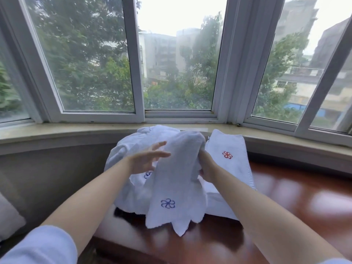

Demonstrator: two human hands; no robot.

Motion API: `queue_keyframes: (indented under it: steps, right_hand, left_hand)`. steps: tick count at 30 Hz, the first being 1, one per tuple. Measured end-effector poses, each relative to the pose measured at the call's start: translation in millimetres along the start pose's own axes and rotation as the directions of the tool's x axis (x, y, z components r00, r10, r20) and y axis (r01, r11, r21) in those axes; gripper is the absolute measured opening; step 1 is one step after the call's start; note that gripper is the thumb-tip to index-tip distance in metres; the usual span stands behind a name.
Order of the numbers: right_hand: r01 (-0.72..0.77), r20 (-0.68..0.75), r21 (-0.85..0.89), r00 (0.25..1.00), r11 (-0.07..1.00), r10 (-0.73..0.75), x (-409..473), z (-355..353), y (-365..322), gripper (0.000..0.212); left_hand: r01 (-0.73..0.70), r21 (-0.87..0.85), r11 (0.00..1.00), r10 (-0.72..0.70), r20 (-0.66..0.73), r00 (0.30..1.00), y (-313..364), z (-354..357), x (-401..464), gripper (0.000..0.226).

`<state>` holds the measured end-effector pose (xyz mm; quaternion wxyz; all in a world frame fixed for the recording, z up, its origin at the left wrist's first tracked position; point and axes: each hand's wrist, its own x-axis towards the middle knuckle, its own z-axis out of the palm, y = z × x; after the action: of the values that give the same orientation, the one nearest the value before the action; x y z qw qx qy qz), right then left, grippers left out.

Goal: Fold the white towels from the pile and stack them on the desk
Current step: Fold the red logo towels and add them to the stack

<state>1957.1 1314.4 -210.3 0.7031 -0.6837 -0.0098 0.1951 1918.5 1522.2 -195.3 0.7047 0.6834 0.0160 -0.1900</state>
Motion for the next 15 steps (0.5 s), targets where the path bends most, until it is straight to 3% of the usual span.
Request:
queue_keyframes:
  steps: [2, 4, 6, 10, 12, 15]
  right_hand:
    - [0.027, 0.005, 0.190, 1.000, 0.981, -0.028, -9, -13, -7, 0.054]
    - [0.078, -0.019, 0.344, 0.997, 0.936, -0.076, -21, -23, -16, 0.044]
    - [0.161, -0.094, 0.406, 0.987, 0.899, -0.134, -34, -35, -26, 0.030]
    - [0.255, -0.167, 0.555, 0.967, 0.792, -0.194, -59, -72, -29, 0.027]
    - [0.231, -0.221, 0.541, 0.967, 0.809, -0.128, -72, -101, -20, 0.025]
    - [0.177, -0.380, 0.436, 0.925, 0.883, 0.003, -93, -154, -4, 0.033]
  left_hand:
    - [0.101, 0.118, 0.988, -0.117, 0.136, 0.984, -5, 12, -2, 0.092]
    - [0.127, 0.211, 0.969, -0.182, 0.267, 0.946, -5, 29, 0, 0.079]
    - [0.179, 0.180, 0.967, -0.228, 0.305, 0.925, -4, 50, 6, 0.078]
    - [0.183, 0.120, 0.976, -0.215, 0.352, 0.911, 4, 100, 21, 0.070]
    - [0.202, 0.192, 0.960, -0.262, 0.380, 0.887, 5, 130, 30, 0.073]
    - [0.259, 0.324, 0.910, -0.376, 0.380, 0.845, -1, 179, 50, 0.057]
